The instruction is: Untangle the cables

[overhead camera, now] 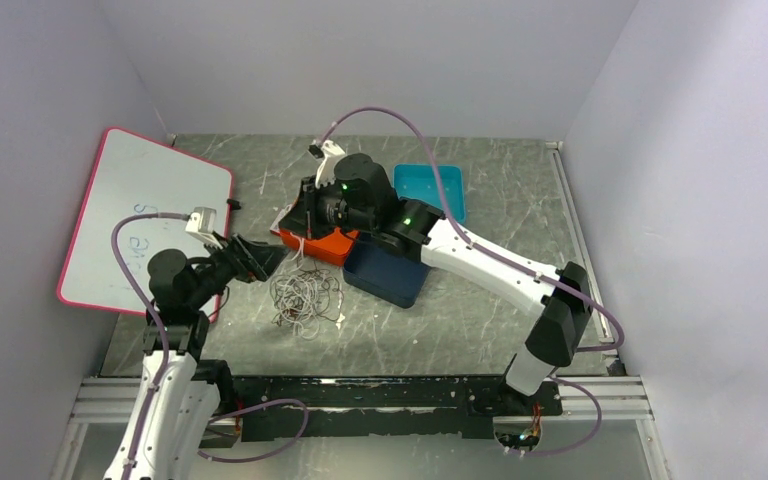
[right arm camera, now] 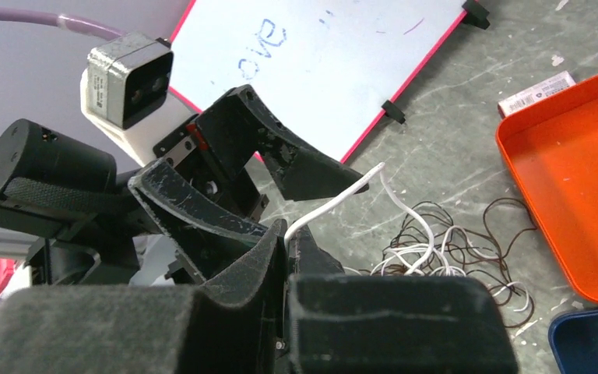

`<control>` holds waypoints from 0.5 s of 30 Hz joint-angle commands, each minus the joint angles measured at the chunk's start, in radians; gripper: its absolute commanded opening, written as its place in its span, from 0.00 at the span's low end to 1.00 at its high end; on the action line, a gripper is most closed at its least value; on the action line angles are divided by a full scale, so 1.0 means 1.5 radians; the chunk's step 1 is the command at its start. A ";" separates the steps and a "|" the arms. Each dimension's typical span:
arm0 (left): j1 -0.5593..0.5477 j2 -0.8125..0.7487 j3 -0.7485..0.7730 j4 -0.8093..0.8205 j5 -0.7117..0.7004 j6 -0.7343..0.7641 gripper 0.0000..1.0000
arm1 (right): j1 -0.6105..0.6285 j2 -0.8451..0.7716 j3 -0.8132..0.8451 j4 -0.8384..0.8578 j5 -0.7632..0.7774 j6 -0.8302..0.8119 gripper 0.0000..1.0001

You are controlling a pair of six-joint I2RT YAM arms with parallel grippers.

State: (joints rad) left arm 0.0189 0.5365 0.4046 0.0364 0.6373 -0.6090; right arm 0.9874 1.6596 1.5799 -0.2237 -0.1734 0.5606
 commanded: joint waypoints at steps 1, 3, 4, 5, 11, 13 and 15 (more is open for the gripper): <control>0.006 0.011 -0.015 0.077 0.034 -0.011 0.84 | -0.001 0.000 0.024 0.006 -0.033 0.006 0.00; 0.005 0.019 -0.022 0.095 0.043 -0.016 0.82 | -0.001 -0.001 0.023 0.014 -0.044 0.009 0.00; 0.005 0.022 -0.025 0.104 0.048 -0.019 0.82 | -0.002 -0.001 0.022 0.017 -0.047 0.011 0.00; 0.005 0.025 -0.027 0.112 0.053 -0.021 0.81 | -0.001 -0.002 0.023 0.018 -0.048 0.011 0.00; -0.018 0.030 -0.035 0.138 0.060 -0.024 0.81 | -0.001 -0.003 0.034 0.018 -0.060 0.004 0.00; -0.041 0.039 -0.033 0.132 0.037 -0.016 0.80 | -0.001 -0.004 0.031 0.030 -0.074 0.007 0.00; -0.061 0.050 -0.030 0.133 0.018 -0.009 0.79 | -0.002 -0.004 0.028 0.038 -0.085 0.009 0.00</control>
State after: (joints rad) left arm -0.0216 0.5934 0.3515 0.1802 0.6926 -0.6430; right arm 0.9874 1.6596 1.5967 -0.2123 -0.2516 0.5682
